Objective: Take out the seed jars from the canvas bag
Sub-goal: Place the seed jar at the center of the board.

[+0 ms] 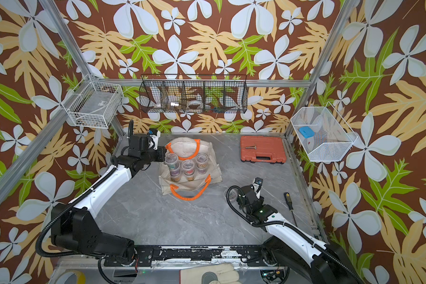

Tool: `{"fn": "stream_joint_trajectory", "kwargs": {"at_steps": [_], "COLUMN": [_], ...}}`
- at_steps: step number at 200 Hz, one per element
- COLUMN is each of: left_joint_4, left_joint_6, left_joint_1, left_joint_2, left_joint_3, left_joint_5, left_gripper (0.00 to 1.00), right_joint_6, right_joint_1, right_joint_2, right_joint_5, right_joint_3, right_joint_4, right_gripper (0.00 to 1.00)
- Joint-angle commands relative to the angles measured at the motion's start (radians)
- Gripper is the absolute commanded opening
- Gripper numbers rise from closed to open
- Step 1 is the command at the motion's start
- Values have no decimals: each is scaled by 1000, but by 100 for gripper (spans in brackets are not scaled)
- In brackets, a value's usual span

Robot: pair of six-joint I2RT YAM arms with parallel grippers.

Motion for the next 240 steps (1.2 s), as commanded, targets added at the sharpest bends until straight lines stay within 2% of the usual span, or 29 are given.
{"fn": "stream_joint_trajectory", "kwargs": {"at_steps": [1, 39, 71, 137, 180, 199, 225, 240], "left_joint_4": [-10, -11, -11, -12, -18, -21, -21, -16], "left_joint_6": [-5, -4, -4, -2, 1, 1, 4, 4], "left_joint_1": [0, 0, 0, 1, 0, 0, 0, 0], "left_joint_2": [4, 4, 4, 2, 2, -1, -9, -12], "left_joint_3": [5, 6, 5, 7, 10, 12, 11, 9], "left_joint_5": [11, 11, 9, 11, 14, 20, 20, 20], "left_gripper": [0, 0, 0, 0, 0, 0, 0, 0], "right_joint_6": [-3, 1, 3, 7, 11, 23, 22, 14], "right_joint_1": [0, 0, 0, 0, 0, 0, 7, 72], "right_joint_2": [21, 48, 59, -14, -153, -195, -176, -115], "right_joint_5": [25, 16, 0, -8, 11, -18, -68, -13], "right_joint_3": [0, -5, -5, 29, 136, 182, 269, 363], "right_joint_4": [46, 68, 62, -17, -196, -222, -245, -297], "right_gripper": [71, 73, 80, 90, 99, 100, 100, 100]}}
